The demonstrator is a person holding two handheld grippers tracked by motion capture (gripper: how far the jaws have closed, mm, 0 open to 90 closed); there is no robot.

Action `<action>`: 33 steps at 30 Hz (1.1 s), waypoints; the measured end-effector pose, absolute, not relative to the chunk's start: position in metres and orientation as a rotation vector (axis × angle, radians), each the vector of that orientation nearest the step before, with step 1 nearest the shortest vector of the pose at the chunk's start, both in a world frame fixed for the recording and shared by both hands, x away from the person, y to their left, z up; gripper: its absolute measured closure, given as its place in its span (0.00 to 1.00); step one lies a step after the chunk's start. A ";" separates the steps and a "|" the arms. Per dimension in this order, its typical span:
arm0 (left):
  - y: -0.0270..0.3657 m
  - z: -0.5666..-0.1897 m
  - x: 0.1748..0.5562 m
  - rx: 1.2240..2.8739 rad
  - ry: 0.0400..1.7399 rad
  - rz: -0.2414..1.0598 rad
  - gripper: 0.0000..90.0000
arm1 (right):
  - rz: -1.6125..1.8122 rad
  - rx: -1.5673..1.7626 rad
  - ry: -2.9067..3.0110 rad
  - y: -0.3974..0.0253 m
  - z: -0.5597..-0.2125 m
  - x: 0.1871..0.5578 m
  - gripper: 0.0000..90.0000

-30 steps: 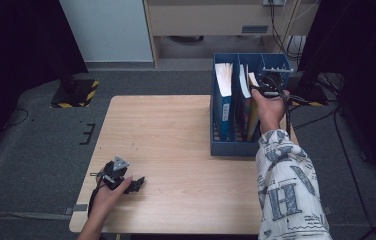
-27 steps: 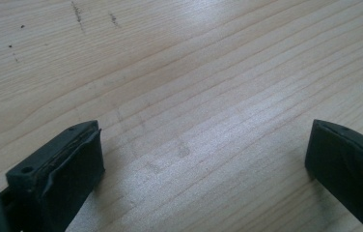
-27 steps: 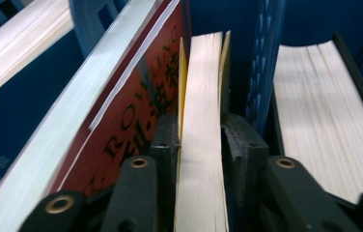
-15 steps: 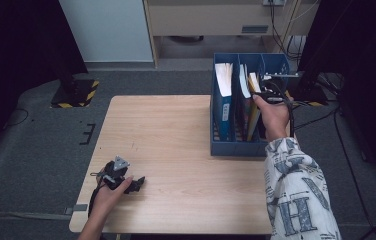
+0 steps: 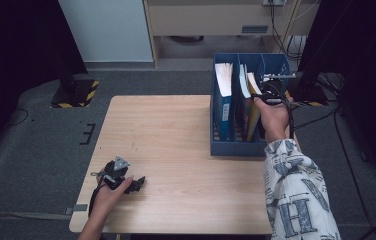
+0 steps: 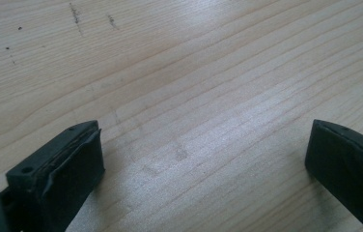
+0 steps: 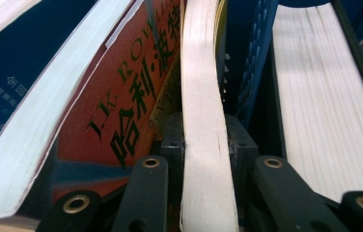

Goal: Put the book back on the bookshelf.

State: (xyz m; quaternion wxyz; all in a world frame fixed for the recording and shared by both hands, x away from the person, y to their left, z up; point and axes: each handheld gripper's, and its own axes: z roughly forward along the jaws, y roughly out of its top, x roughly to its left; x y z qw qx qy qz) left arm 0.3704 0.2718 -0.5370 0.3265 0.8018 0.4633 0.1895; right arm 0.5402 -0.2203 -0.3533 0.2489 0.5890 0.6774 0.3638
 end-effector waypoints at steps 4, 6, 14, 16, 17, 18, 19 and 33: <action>0.272 -0.537 0.370 2.099 1.216 0.495 0.00 | 0.983 1.599 1.825 -0.219 -0.353 0.541 0.84; 0.272 -0.537 0.370 2.099 1.217 0.495 0.00 | 0.980 1.590 1.813 -0.219 -0.354 0.541 0.84; 0.272 -0.537 0.370 2.098 1.217 0.494 0.00 | 0.996 1.574 1.758 -0.216 -0.353 0.550 0.84; 0.272 -0.537 0.370 2.101 1.214 0.496 0.00 | 0.996 1.572 1.754 -0.214 -0.353 0.553 0.84; 0.272 -0.537 0.370 2.101 1.214 0.496 0.00 | 0.996 1.572 1.754 -0.214 -0.353 0.553 0.84; 0.272 -0.537 0.370 2.101 1.214 0.496 0.00 | 0.995 1.575 1.755 -0.214 -0.353 0.557 0.84; 0.272 -0.537 0.370 2.101 1.214 0.496 0.00 | 0.995 1.575 1.755 -0.214 -0.353 0.557 0.84; 0.272 -0.537 0.370 2.101 1.214 0.495 0.00 | 1.011 1.594 1.735 -0.217 -0.357 0.565 0.84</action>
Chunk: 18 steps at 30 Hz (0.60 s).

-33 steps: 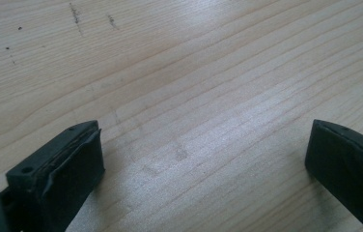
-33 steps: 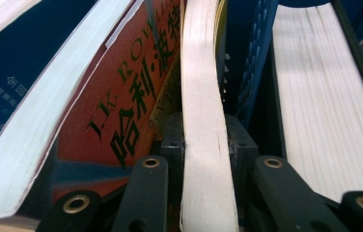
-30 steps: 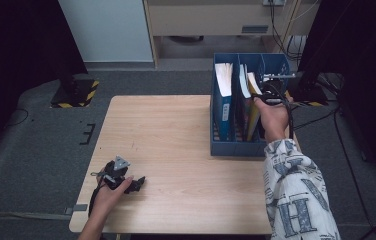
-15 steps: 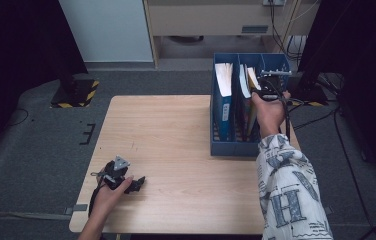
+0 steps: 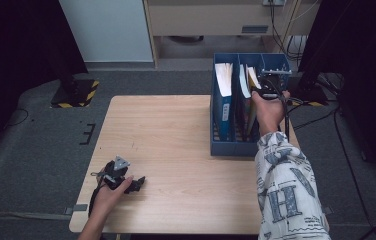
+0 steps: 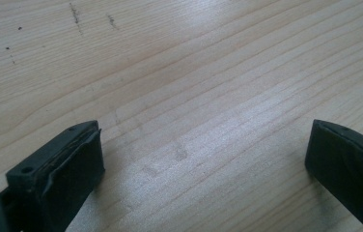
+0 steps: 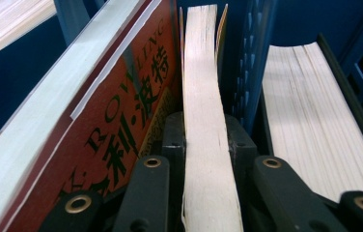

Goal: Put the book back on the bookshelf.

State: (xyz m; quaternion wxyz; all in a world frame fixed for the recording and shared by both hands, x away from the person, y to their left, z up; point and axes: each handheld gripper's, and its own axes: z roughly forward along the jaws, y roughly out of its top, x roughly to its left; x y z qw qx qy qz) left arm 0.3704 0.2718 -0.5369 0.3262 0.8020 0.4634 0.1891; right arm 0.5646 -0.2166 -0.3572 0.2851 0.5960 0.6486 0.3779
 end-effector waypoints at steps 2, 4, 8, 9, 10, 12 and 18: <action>0.272 -0.537 0.370 2.101 1.214 0.496 0.00 | 1.011 1.595 1.735 -0.217 -0.357 0.565 0.84; 0.272 -0.537 0.370 2.102 1.214 0.496 0.00 | 1.014 1.593 1.736 -0.218 -0.358 0.565 0.84; 0.272 -0.537 0.370 2.101 1.214 0.496 0.00 | 1.019 1.592 1.729 -0.218 -0.358 0.566 0.84; 0.272 -0.537 0.370 2.101 1.214 0.496 0.00 | 1.020 1.588 1.727 -0.218 -0.359 0.567 0.84; 0.272 -0.537 0.370 2.101 1.214 0.496 0.00 | 1.021 1.587 1.727 -0.218 -0.359 0.567 0.84; 0.272 -0.537 0.370 2.101 1.214 0.495 0.00 | 1.021 1.586 1.727 -0.217 -0.360 0.567 0.84; 0.272 -0.537 0.370 2.101 1.214 0.495 0.00 | 1.019 1.582 1.733 -0.216 -0.360 0.568 0.84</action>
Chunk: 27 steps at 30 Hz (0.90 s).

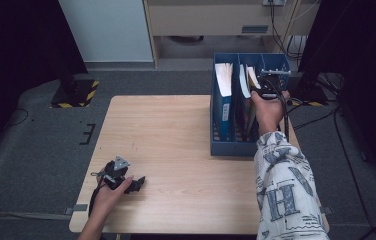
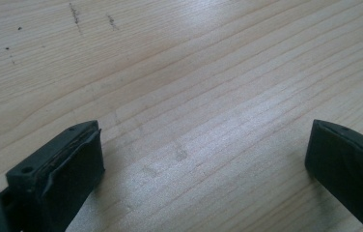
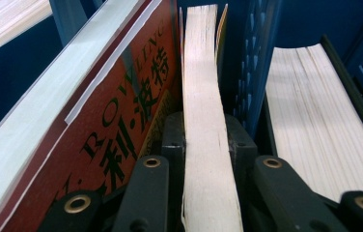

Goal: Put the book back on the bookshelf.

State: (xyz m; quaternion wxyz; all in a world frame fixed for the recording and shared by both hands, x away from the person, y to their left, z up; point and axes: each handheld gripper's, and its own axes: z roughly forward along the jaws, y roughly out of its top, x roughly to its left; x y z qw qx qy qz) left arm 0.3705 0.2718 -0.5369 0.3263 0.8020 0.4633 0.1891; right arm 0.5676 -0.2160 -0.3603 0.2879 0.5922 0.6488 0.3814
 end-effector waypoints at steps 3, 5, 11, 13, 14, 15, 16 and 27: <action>0.272 -0.537 0.370 2.101 1.214 0.495 0.00 | 1.024 1.579 1.745 -0.217 -0.361 0.567 0.82; 0.272 -0.537 0.370 2.101 1.214 0.495 0.00 | 1.045 1.578 1.759 -0.218 -0.360 0.566 0.80; 0.271 -0.537 0.370 2.098 1.216 0.494 0.00 | 1.051 1.539 1.772 -0.219 -0.353 0.557 0.66; 0.271 -0.537 0.370 2.098 1.216 0.493 0.00 | 1.073 1.535 1.771 -0.221 -0.353 0.551 0.63; 0.271 -0.537 0.370 2.098 1.216 0.493 0.00 | 1.073 1.535 1.771 -0.221 -0.353 0.551 0.63; 0.271 -0.537 0.371 2.099 1.214 0.494 0.00 | 1.078 1.535 1.780 -0.222 -0.353 0.549 0.62; 0.271 -0.537 0.370 2.100 1.214 0.494 0.00 | 1.091 1.528 1.794 -0.224 -0.355 0.543 0.61; 0.270 -0.537 0.371 2.104 1.210 0.492 0.00 | 1.089 1.470 1.842 -0.226 -0.351 0.525 0.51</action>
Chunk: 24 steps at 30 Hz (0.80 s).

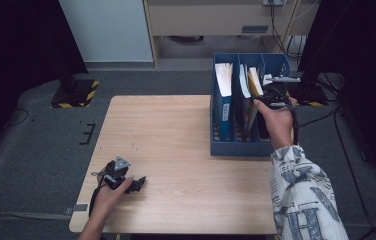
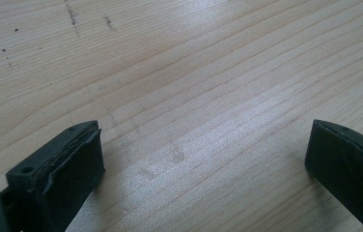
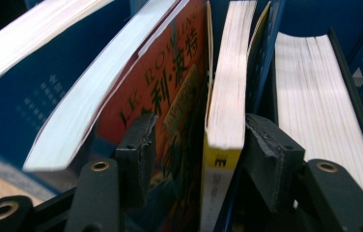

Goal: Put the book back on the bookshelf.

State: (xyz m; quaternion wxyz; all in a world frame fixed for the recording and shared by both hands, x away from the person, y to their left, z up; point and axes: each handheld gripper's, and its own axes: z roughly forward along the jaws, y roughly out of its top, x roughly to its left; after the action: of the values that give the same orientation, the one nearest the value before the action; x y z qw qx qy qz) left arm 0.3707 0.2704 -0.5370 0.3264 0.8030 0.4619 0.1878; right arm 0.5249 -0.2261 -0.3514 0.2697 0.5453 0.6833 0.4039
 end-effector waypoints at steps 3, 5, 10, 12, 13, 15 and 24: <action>0.270 -0.537 0.371 2.104 1.210 0.492 0.00 | 1.093 1.461 1.845 -0.227 -0.352 0.521 0.51; 0.270 -0.537 0.371 2.104 1.210 0.492 0.00 | 1.114 1.439 1.840 -0.229 -0.350 0.515 0.49; 0.270 -0.537 0.371 2.105 1.210 0.492 0.00 | 1.121 1.430 1.835 -0.230 -0.349 0.506 0.47; 0.270 -0.537 0.371 2.105 1.210 0.491 0.00 | 1.127 1.429 1.837 -0.230 -0.350 0.503 0.47; 0.270 -0.537 0.371 2.105 1.210 0.491 0.00 | 1.127 1.429 1.837 -0.230 -0.350 0.503 0.47; 0.270 -0.537 0.371 2.105 1.210 0.491 0.00 | 1.127 1.421 1.845 -0.230 -0.351 0.497 0.48; 0.270 -0.537 0.371 2.107 1.210 0.491 0.00 | 1.122 1.427 1.860 -0.234 -0.358 0.479 0.50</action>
State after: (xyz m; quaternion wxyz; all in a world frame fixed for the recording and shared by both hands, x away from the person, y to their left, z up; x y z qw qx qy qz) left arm 0.3712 0.2696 -0.5368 0.3255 0.8037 0.4615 0.1874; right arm 0.4786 -0.2343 -0.3582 0.2680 0.5290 0.6895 0.4158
